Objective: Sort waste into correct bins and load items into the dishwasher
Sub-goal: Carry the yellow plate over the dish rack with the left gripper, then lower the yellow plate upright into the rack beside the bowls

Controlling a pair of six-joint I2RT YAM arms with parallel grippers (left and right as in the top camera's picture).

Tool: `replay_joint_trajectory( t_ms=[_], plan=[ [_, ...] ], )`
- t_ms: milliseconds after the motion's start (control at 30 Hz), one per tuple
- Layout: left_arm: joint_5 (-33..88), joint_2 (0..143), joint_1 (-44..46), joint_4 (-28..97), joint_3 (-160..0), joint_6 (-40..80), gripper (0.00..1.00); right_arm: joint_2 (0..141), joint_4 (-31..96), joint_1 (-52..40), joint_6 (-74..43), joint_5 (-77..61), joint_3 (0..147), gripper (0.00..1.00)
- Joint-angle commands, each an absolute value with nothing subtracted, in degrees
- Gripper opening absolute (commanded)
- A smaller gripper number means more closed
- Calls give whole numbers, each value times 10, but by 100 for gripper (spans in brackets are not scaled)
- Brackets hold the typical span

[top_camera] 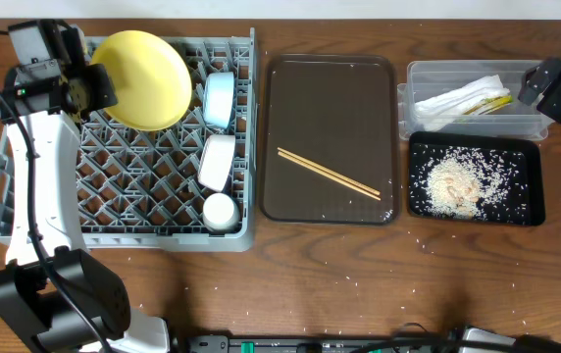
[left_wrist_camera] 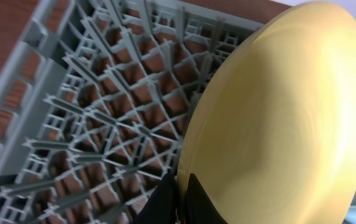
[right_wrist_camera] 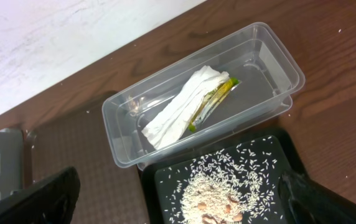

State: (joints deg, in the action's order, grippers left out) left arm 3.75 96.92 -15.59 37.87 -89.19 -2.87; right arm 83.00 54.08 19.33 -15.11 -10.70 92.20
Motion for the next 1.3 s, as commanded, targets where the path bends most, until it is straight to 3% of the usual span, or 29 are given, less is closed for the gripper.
replay_joint_trajectory(
  t_ms=[0,633,800,967,1033,1267],
  plan=[
    [10,955,-158,367,-876,-60,7,829,541,195,-158,-110,929,99],
    [-57,955,-108,357,-837,-60,7,829,541,195,-158,-109,929,99],
    [-3,955,-77,366,-837,-60,8,829,541,195,-158,-110,929,99],
    [127,958,-41,387,-836,-60,17,829,541,195,-158,-110,929,99],
    [131,964,-28,392,-836,-60,23,829,541,195,-158,-110,929,99],
    [133,1014,24,388,-835,-74,26,829,541,195,-158,-109,929,99]
  ],
)
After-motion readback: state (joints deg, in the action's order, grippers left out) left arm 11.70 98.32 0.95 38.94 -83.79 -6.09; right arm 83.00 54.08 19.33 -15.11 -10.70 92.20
